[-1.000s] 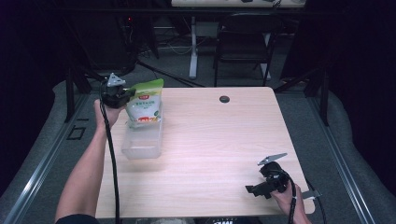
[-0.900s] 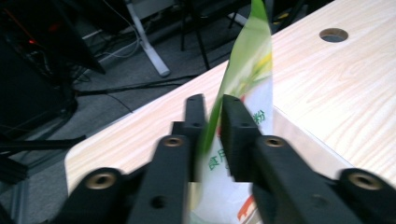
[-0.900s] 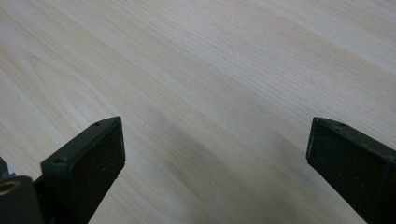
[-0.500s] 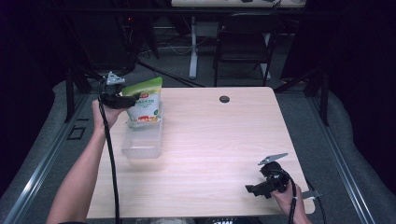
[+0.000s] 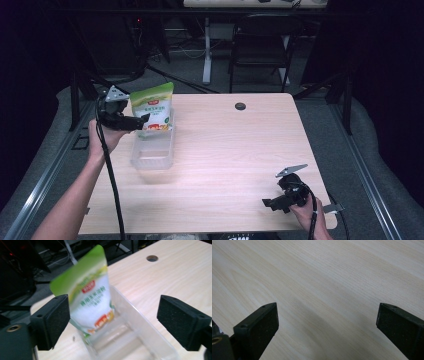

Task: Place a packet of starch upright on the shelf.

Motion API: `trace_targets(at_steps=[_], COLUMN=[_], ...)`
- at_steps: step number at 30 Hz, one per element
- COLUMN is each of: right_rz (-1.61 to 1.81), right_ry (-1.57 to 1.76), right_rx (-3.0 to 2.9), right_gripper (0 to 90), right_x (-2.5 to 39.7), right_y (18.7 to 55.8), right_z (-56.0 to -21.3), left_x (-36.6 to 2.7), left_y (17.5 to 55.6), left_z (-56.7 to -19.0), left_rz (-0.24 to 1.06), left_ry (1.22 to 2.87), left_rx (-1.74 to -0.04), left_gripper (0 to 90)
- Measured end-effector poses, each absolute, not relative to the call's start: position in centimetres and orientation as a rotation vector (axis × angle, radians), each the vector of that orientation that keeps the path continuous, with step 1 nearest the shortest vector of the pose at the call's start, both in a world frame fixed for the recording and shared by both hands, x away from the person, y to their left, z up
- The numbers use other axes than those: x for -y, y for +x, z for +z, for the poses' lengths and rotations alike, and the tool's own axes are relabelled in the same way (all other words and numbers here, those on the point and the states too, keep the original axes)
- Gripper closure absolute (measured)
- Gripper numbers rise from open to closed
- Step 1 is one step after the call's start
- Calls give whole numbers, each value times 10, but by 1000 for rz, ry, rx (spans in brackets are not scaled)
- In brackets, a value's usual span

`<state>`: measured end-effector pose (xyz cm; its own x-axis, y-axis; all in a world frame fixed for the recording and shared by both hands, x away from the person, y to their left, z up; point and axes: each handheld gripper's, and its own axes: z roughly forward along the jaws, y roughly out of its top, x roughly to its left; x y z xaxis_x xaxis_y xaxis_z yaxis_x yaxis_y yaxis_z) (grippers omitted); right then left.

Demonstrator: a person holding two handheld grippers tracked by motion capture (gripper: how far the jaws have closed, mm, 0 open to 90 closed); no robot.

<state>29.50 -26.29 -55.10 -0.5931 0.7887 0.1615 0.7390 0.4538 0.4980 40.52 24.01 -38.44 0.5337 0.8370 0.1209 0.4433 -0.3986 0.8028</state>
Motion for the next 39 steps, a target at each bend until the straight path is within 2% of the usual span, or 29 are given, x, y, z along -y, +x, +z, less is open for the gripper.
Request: trace_targets(at_steps=[7,17,20,27,31,34,36,39], right_rz=[809,824,809,800,806,808,812,819], right_ry=[1363,1345,1345,1323,1322,1322,1318,1319], right_rx=[-2611,-2622,-2625,-2647,-2655,-2651,-2650,-2653], right_gripper=[38,39,39,39,41,41,41,41], right_x=[261,259,259,257,257,257,257,257], right_y=[294,294,294,294,294,293,293,293], right_z=[-550,-551,-551,-550,-551,-551,-551,-551], left_x=[-233,-225,-224,-218,-217,-217,-220,-223], left_y=[369,328,321,303,295,294,295,298], left_z=[-398,-438,-453,-485,-504,-504,-503,-506], left_rz=[582,487,410,339,314,353,328,270], left_ry=[2073,2156,2146,2173,2132,2161,2134,2099], left_rx=[-1014,-1022,-1037,-1067,-1108,-1094,-1089,-1086], left_gripper=[78,73,75,76,94,91,90,39])
